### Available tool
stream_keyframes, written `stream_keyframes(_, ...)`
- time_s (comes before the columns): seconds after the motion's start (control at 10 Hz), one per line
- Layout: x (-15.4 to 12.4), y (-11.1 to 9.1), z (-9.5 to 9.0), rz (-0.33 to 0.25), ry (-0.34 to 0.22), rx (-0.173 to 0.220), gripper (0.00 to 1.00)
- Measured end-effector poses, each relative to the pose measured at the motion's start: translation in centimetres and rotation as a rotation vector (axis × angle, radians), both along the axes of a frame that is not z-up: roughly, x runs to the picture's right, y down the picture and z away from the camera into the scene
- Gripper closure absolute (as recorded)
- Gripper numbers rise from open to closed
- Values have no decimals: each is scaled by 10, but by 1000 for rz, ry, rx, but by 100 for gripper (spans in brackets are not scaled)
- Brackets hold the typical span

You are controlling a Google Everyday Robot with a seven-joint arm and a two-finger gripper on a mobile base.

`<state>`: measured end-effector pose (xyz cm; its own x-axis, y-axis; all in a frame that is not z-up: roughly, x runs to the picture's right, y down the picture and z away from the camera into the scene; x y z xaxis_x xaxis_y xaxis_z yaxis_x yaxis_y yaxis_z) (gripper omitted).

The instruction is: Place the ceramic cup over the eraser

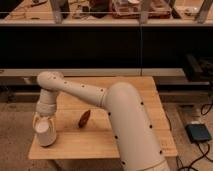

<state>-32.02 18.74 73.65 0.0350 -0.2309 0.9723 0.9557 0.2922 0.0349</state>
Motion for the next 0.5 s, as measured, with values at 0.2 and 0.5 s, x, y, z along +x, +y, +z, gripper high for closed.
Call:
stream_keyframes(0.2, 1, 1, -3, -2, -11, -13, 20)
stream_keyframes(0.5, 0, 2, -4, -6, -14, -14, 20)
